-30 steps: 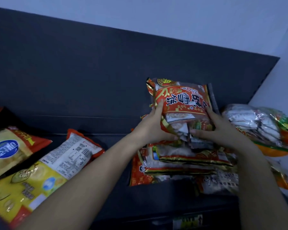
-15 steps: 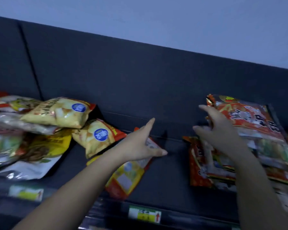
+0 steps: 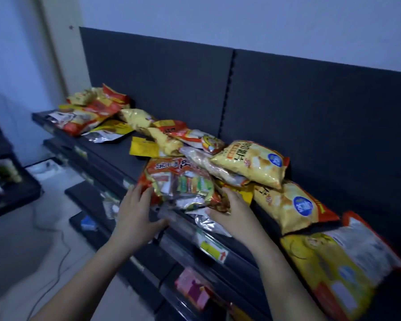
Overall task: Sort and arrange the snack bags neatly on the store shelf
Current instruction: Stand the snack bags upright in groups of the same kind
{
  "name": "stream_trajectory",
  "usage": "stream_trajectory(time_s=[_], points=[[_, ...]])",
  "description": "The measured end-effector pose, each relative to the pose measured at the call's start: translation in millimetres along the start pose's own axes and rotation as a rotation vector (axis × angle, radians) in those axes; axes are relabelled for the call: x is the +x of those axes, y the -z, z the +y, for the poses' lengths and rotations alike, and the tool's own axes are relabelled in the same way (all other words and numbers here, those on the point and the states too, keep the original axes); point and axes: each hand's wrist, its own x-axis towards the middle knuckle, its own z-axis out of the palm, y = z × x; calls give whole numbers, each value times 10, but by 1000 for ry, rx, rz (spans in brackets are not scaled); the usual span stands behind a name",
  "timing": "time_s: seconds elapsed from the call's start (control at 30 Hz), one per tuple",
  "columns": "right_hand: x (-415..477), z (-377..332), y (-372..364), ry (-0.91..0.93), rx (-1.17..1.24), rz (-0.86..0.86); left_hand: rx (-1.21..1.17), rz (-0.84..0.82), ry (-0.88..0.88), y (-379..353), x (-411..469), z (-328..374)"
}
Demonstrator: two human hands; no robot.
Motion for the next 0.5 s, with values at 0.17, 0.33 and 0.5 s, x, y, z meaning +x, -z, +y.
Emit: stream_trajectory(time_s=[0.17, 0.33, 0.5], points=[[325, -89, -264, -71, 49, -23, -11, -62, 160, 92, 242, -381], [715, -73, -247, -147, -56, -80, -284, -174, 164, 21, 639, -490], [1150, -89, -189, -200, -30, -267, -604, -249, 219, -102, 927, -581]])
